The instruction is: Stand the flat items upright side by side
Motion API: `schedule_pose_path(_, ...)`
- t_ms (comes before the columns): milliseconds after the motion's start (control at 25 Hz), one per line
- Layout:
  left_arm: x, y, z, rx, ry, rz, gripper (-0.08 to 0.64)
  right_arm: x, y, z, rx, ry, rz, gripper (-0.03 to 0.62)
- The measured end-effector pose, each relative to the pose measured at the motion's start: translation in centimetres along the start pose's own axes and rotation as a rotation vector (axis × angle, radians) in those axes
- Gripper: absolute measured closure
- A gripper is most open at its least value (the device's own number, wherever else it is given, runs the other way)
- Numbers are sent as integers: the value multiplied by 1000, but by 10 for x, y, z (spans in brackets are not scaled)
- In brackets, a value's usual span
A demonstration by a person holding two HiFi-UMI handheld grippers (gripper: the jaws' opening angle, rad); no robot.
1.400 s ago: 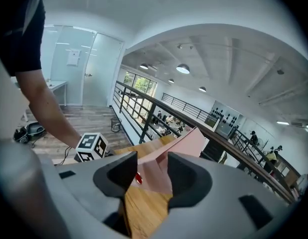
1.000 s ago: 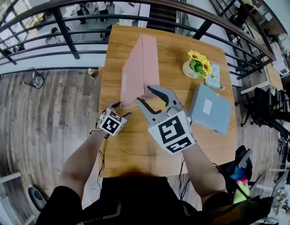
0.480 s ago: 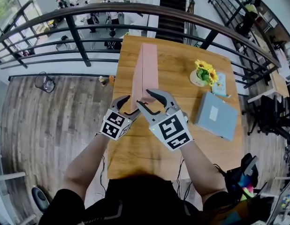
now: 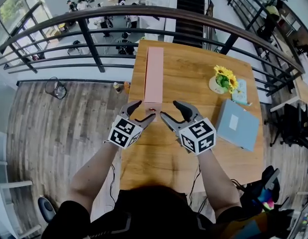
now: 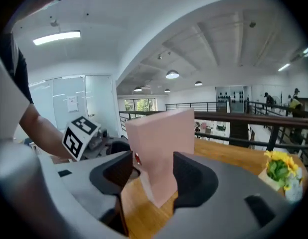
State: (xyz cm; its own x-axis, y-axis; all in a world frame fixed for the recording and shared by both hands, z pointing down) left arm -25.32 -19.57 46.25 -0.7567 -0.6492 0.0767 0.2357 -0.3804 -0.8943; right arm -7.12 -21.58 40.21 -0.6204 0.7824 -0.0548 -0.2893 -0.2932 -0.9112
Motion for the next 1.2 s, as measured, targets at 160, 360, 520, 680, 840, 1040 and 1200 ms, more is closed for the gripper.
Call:
schedule_pose_path(160,2,0,-1,22,-11,36,244,-3,-34,22,81,35,12,330)
schedule_pose_path(360,0,0,7,71,-62,127,258,-2,-56,50,138,86,-64,362)
schedule_pose_path(520,6,-1,8,78,-73,136,296,2,-61,67,155,89,-91,388)
schedule_pose_path(680,7,-4,5,62,-71,110,315,5,-61,72,144,99,-116,402)
schedule_pose_path(840,13,-4,-6,73,-63,114,322,15,-57,80,146,123,-116,408)
schedule_pose_path(1040,23,-11,-20,76,-38,99,321,27,-54,92,138,139,-92,413)
schedule_pose_path(1200,27,-13,-26,80,-21,101,322,31,-54,96,127,153,-18,416)
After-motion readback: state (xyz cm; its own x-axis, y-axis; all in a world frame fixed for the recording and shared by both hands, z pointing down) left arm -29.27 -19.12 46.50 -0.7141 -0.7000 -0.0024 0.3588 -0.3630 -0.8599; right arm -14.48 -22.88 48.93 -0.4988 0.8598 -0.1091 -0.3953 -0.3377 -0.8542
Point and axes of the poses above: the fingertips, and each gripper's own axes: z forward along the fingers, x to its left, y out of its top, the point moved 9 cm from there along -z, backward along the fingers, and after that the axes turned 5 degrees about -y, right-handed, at the moved point
